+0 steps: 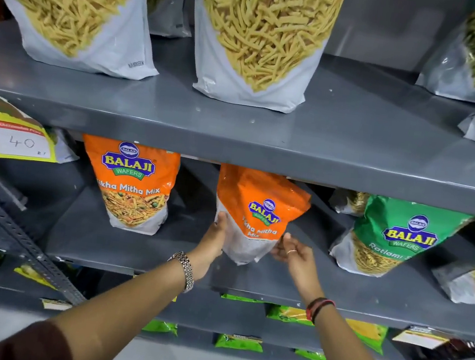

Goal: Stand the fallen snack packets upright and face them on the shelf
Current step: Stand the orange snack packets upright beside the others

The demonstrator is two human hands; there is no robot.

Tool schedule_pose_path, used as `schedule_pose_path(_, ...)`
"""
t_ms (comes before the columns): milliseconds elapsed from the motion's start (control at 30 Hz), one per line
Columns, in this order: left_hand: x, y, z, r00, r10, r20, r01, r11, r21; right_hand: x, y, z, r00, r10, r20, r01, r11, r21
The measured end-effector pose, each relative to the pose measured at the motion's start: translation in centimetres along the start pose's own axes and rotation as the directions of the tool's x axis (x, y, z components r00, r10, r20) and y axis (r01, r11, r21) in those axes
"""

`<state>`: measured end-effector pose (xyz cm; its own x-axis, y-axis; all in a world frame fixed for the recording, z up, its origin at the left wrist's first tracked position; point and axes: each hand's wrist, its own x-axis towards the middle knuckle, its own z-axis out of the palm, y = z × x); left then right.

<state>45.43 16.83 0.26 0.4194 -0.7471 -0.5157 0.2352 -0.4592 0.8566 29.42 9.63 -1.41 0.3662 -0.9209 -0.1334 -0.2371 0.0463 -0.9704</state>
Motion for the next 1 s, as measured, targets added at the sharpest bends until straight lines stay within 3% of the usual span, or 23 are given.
schedule_pose_path(300,1.8,1.7,1.3,0.999,-0.037,0.028,0.037,0.999,-0.019,-2.6,-0.1,3.0,0.996,0.052,0.066,-0.054,0.998,0.027)
schedule_pose_path(400,1.3,1.3,0.8,0.998,-0.044,-0.052,0.043,0.999,-0.020,-2.0,-0.3,2.2,0.994,0.101,-0.038,-0.100,0.995,0.007)
schedule_pose_path(533,-1.6,-1.3,0.4,0.993,0.015,-0.116,-0.016,1.000,-0.008,0.6,-1.0,0.6,0.977,0.158,-0.141,-0.139,0.981,0.138)
schedule_pose_path(833,-4.7,-5.2,3.1,0.994,0.026,0.105,-0.018,0.997,-0.078,6.8,-5.5,3.2,0.950,0.237,0.204,-0.289,0.914,0.284)
schedule_pose_path(1000,-4.5,-4.5,4.5,0.997,0.035,0.067,-0.025,0.990,-0.142,5.5,-5.0,4.4,0.943,0.222,0.247,-0.284,0.925,0.254)
